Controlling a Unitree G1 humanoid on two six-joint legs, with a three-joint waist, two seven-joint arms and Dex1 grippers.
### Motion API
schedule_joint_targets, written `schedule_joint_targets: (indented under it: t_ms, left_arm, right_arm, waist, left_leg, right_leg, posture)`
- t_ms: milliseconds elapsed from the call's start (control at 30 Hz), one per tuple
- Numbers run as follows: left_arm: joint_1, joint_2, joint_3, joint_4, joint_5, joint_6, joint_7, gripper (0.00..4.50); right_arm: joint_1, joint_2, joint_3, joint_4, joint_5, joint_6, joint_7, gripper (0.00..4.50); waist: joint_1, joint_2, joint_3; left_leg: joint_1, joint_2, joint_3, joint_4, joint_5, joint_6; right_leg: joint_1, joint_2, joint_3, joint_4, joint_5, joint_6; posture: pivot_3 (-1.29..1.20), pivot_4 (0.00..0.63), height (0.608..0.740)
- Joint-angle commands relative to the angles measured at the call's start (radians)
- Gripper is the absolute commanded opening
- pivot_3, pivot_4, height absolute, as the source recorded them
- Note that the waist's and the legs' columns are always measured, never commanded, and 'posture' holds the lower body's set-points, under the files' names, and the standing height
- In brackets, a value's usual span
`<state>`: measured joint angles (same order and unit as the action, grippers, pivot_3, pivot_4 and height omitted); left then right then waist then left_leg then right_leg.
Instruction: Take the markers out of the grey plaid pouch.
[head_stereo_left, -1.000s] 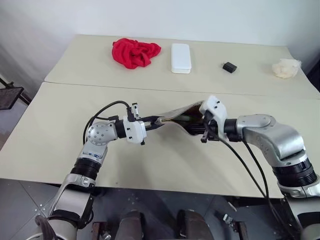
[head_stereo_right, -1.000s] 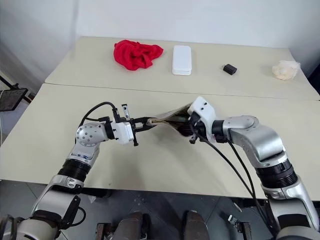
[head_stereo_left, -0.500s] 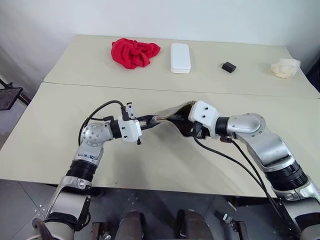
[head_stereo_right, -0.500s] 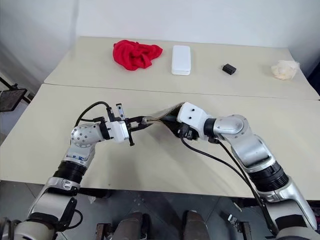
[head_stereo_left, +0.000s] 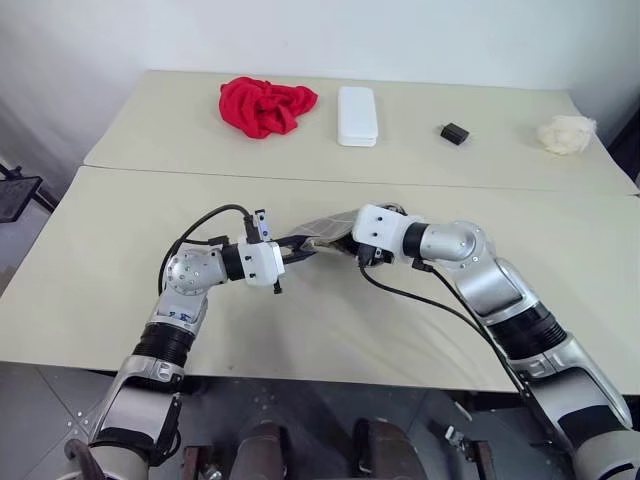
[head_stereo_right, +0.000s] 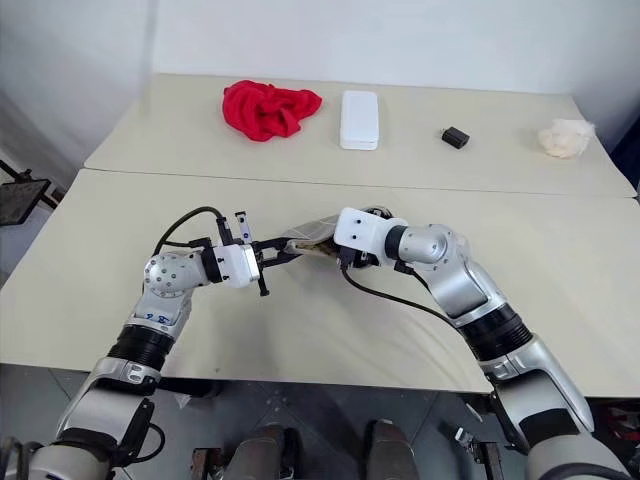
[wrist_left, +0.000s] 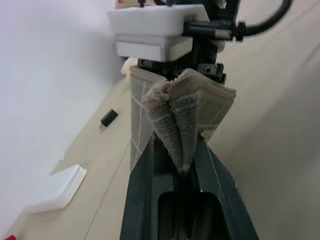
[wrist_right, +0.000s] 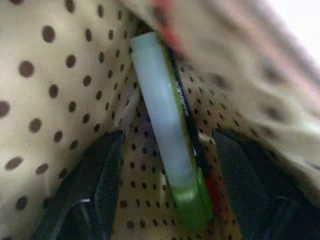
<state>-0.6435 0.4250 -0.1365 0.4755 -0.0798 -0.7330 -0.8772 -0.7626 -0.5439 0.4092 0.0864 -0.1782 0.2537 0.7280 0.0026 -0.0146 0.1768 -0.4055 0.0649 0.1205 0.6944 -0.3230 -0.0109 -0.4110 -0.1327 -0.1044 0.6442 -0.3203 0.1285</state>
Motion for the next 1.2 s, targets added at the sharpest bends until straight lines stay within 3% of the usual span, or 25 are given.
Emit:
schedule_joint_targets:
  t_ms: [33, 233, 433, 700, 800, 933, 1033, 1133, 1200]
  left_arm:
    - [-0.011, -0.018, 0.026, -0.058, -0.049, 0.007, 0.026, 0.00]
    - [-0.023, -0.022, 0.051, -0.048, -0.055, 0.031, 0.047, 0.00]
    - [-0.019, -0.020, 0.056, -0.042, -0.052, 0.026, 0.041, 0.00]
    - [-0.002, 0.028, 0.063, -0.029, -0.020, 0.031, 0.043, 0.00]
    - [0.010, 0.038, 0.074, -0.033, -0.028, 0.048, 0.052, 0.00]
    - [0.031, 0.030, 0.086, -0.053, -0.091, 0.120, 0.026, 0.00]
    - [0.033, 0.031, 0.079, -0.083, -0.126, 0.170, -0.003, 0.00]
    - [0.035, 0.028, 0.093, -0.119, -0.180, 0.248, -0.030, 0.00]
    - [0.047, 0.030, 0.099, -0.155, -0.215, 0.301, -0.050, 0.00]
  right_arm:
    - [0.001, 0.019, -0.003, 0.023, -0.034, -0.053, -0.019, 2.33]
    - [0.016, 0.012, -0.027, 0.032, -0.062, -0.134, -0.033, 0.47]
    - [0.023, -0.005, -0.059, 0.041, -0.064, -0.199, -0.031, 0.43]
    - [0.095, -0.081, -0.240, -0.114, 0.284, -0.402, 0.229, 0.43]
    - [0.111, -0.089, -0.326, -0.172, 0.415, -0.332, 0.257, 0.43]
    - [0.141, -0.139, -0.473, -0.254, 0.717, -0.054, 0.313, 0.43]
    - [0.161, -0.218, -0.532, -0.239, 0.757, 0.140, 0.263, 0.43]
    - [0.199, -0.311, -0.689, -0.188, 0.910, 0.358, 0.253, 0.43]
    - [0.248, -0.389, -0.745, -0.147, 0.915, 0.446, 0.254, 0.43]
  waist:
    - [-0.004, 0.000, 0.000]
    - [-0.007, 0.000, 0.000]
    - [-0.006, 0.000, 0.000]
    - [-0.005, 0.000, 0.000]
    - [-0.004, 0.000, 0.000]
    - [-0.003, 0.000, 0.000]
    - [0.004, 0.000, 0.000]
    - [0.013, 0.000, 0.000]
    - [0.021, 0.000, 0.000]
  left_leg:
    - [0.000, 0.000, 0.000, 0.000, 0.000, 0.000]
    - [0.000, 0.000, 0.000, 0.000, 0.000, 0.000]
    - [0.000, 0.000, 0.000, 0.000, 0.000, 0.000]
    - [0.000, 0.000, 0.000, -0.001, 0.000, 0.000]
    - [0.001, 0.000, 0.000, 0.000, 0.000, 0.000]
    - [0.001, 0.000, -0.001, 0.000, 0.000, 0.000]
    - [0.001, 0.000, -0.001, 0.001, 0.000, 0.000]
    - [0.001, 0.000, -0.001, 0.001, 0.000, 0.001]
    - [0.001, 0.000, -0.001, 0.001, 0.000, 0.001]
  right_leg:
    - [0.000, 0.000, 0.000, 0.000, 0.000, 0.000]
    - [0.000, 0.000, 0.000, 0.000, 0.000, 0.000]
    - [0.000, 0.000, 0.000, 0.000, 0.000, 0.000]
    - [0.001, 0.000, 0.000, -0.001, 0.000, 0.000]
    - [0.001, 0.000, 0.000, -0.001, 0.000, 0.000]
    - [0.001, 0.000, 0.000, 0.000, 0.000, 0.000]
    - [0.002, 0.000, 0.000, 0.000, 0.000, 0.000]
    - [0.002, 0.000, 0.000, 0.000, 0.000, 0.000]
    - [0.002, 0.000, 0.000, 0.000, 0.000, 0.000]
  posture:
    - [0.00, 0.150, 0.740]
    - [0.00, 0.150, 0.740]
    - [0.00, 0.150, 0.740]
    - [0.00, 0.150, 0.740]
    - [0.00, 0.150, 0.740]
    - [0.00, 0.150, 0.740]
    - [0.00, 0.150, 0.740]
    - [0.00, 0.150, 0.740]
    - [0.00, 0.150, 0.740]
